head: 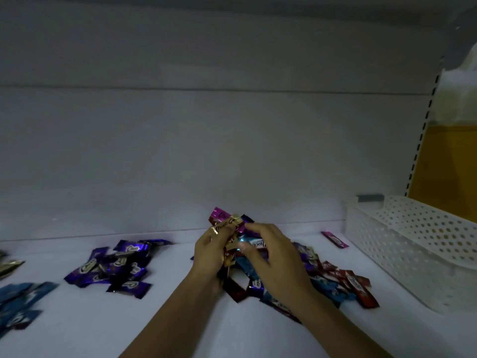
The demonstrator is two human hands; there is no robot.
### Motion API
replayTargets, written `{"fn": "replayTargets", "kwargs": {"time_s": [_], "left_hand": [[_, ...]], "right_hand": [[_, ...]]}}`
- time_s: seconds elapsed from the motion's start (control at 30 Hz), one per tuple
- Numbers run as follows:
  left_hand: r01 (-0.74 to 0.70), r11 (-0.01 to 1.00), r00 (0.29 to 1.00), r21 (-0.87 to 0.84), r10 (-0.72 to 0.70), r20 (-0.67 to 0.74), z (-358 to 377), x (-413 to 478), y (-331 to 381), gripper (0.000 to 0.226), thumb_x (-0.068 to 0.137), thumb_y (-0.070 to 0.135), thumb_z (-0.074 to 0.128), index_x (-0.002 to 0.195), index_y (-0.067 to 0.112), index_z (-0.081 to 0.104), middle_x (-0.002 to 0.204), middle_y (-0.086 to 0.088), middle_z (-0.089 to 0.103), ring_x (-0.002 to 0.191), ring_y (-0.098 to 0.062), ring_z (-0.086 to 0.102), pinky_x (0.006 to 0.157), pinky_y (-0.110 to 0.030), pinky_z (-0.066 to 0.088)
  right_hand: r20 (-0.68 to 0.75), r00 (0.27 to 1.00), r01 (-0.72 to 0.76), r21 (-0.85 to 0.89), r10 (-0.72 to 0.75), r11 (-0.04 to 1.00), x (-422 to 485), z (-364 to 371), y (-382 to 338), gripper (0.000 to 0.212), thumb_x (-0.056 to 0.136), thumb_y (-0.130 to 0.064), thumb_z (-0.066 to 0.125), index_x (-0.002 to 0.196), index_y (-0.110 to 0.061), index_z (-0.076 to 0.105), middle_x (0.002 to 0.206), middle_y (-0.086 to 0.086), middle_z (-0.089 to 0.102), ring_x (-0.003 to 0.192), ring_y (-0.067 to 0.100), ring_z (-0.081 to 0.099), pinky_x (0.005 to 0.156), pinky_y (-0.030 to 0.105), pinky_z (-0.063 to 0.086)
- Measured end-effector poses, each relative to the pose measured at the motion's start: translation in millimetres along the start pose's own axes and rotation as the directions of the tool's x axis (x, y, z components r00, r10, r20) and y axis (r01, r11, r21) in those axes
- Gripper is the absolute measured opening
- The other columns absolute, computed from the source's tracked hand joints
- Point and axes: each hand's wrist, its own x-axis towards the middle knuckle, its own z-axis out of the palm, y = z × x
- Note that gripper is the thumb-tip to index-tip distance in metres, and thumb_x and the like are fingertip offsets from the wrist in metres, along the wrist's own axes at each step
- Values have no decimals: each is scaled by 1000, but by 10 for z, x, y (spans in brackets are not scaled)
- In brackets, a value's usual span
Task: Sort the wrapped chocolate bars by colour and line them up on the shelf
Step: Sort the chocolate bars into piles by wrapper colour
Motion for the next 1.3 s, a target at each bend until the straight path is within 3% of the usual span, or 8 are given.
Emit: {"fn": "replayTargets", "kwargs": {"time_s": [0.17, 0.4, 0.53, 0.83, 0.93, 1.1, 1.2, 1.3], "left_hand": [[3, 1000, 999, -4, -3, -35, -152, 28, 173, 19, 88, 19, 66, 102, 6, 67, 81, -16, 70, 69, -29, 68, 59, -35, 55], [6, 998, 991, 54, 2, -134, -383, -142, 515, 13, 88, 25, 67, 88, 14, 60, 59, -1, 55, 42, -10, 45, 36, -20, 37], [-2, 996, 992, 84, 13, -129, -506, -273, 719, 14, 87, 29, 67, 87, 16, 61, 64, -4, 53, 47, -13, 40, 40, -22, 36], [-84, 991, 969, 105, 106, -222, -1037, -671, 1115, 15, 86, 31, 67, 91, 18, 62, 65, -3, 61, 53, -16, 51, 44, -23, 40], [-155, 987, 952, 40, 160, -259, -1384, -891, 1291, 10, 89, 24, 65, 90, 14, 64, 57, -1, 62, 46, -11, 55, 40, -20, 41], [-122, 991, 912, 52, 133, -388, -2071, -1242, 1555, 26, 88, 37, 63, 92, 11, 60, 65, -3, 54, 44, -15, 50, 40, -23, 40], [-176, 983, 860, 59, 183, -476, -2342, -1382, 1650, 34, 90, 36, 61, 105, 6, 64, 81, -6, 67, 58, -12, 58, 60, -28, 48], [-267, 957, 816, 109, 285, -503, -2543, -1455, 1724, 15, 92, 26, 59, 100, 14, 64, 64, 4, 70, 54, -6, 61, 68, -28, 44]], "right_hand": [[128, 992, 12, 38, -16, 999, -13, 79, -5, 22, 93, -18, 58, 113, -25, 64, 89, -19, 62, 85, -3, 60, 76, 15, 50], [123, 992, -25, 6, 24, 1000, -24, 135, -91, 17, 91, -17, 60, 104, -25, 68, 89, -16, 66, 83, -3, 61, 67, 8, 46], [119, 991, -63, -45, 68, 997, 16, 122, -114, 13, 90, -17, 63, 100, -21, 70, 89, -12, 69, 83, 2, 63, 75, 24, 53], [194, 981, -26, 172, -7, 985, 161, 647, -790, 16, 88, -10, 64, 83, -25, 68, 76, -15, 65, 71, 1, 62, 64, 17, 50], [231, 973, -49, 271, -16, 961, 204, 1000, -1157, 20, 88, -4, 62, 88, -24, 65, 80, -14, 63, 70, 3, 62, 67, 23, 54], [293, 952, 20, 228, -89, 974, 201, 1673, -1705, 24, 87, -7, 63, 104, -23, 62, 84, -17, 57, 80, 4, 57, 64, 7, 41], [269, 957, 53, 207, -109, 977, 223, 1991, -2034, 20, 85, -11, 68, 101, -23, 64, 91, -12, 61, 85, 5, 59, 65, 10, 45], [313, 938, 102, 161, -149, 982, 252, 2230, -2232, 12, 86, -18, 67, 97, -23, 66, 97, -10, 68, 89, 8, 63, 75, 26, 53]]}}
